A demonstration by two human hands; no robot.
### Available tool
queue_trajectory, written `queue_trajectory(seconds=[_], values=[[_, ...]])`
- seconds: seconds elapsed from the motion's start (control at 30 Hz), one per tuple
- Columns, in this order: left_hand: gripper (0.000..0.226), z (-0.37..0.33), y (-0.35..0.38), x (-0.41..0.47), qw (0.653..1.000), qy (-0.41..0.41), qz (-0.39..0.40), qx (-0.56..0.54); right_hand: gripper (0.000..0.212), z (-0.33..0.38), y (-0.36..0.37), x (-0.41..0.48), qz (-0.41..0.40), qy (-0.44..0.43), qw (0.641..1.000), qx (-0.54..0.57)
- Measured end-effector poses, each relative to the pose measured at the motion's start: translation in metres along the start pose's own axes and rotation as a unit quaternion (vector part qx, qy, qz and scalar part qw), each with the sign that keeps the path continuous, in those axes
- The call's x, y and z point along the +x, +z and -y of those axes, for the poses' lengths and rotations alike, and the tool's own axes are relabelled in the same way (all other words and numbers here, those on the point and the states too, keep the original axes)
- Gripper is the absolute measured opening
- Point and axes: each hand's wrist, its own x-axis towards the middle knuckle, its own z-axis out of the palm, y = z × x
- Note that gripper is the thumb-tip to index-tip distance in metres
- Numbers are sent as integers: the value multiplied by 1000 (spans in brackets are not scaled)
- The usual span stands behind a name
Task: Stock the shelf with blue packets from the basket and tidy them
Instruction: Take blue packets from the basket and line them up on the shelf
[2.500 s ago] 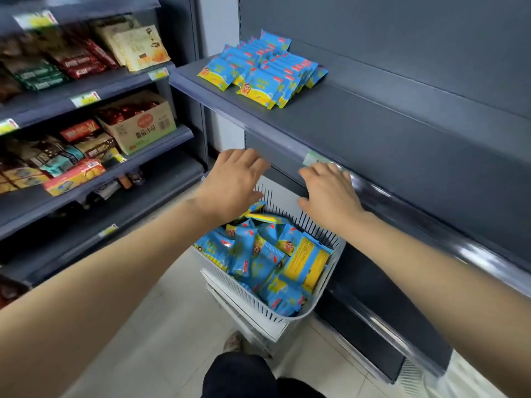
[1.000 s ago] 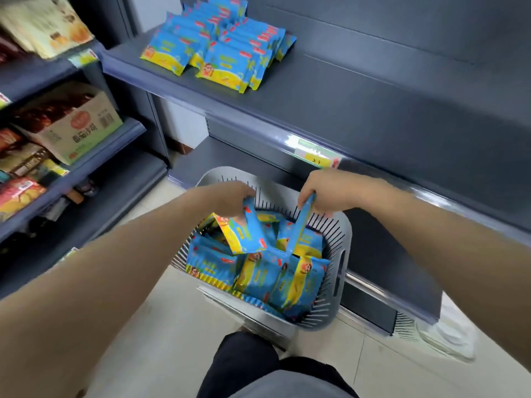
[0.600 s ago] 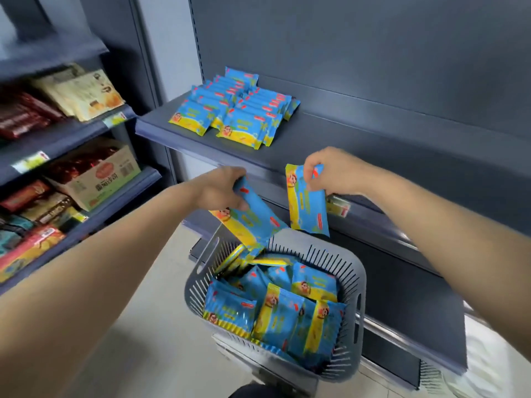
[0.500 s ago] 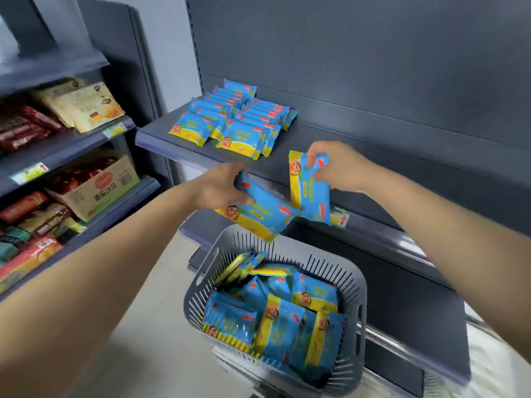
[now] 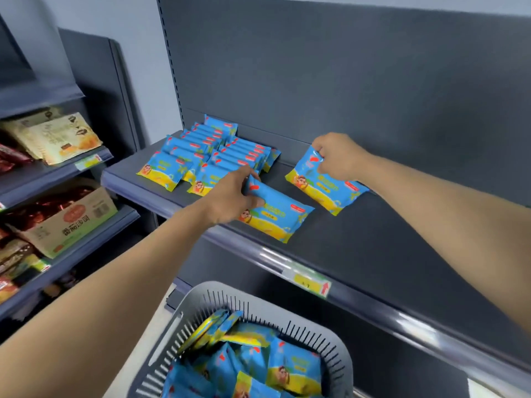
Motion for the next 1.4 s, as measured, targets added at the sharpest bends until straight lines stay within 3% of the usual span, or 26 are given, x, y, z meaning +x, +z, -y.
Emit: queue_trajectory(seconds=[0.2,0.33,0.4,0.43,0.53,0.8,1.03,1.2,1.4], values=[[27,6,27,67,1000,-10,8,12,39,-33,28,87,41,-34,998,-14],[28,20,39,113,1000,-21,4,14,38,-53,57,140,84,-46,995,-17],[29,26,40,131,999,-18,3,36,19,-55,66,159,91,-38,995,-32],[31,26,38,130,999,-12,8,47,2,-52,66,159,87,-46,994,-37],[33,26,32,131,996,0,14,85,25,-50,67,166,73,-47,995,-58],[32,31,35,161,955,14,-5,297,34,-51,71,185,36,-67,992,-103],[37,33,56,203,916,21,-30,399,38,-57,66,175,-78,-17,997,-10],[43,35,65,227,908,24,-29,418,42,-68,57,161,-95,3,994,50],[39,35,69,249,879,50,-85,466,37,-80,50,137,-138,22,986,87]])
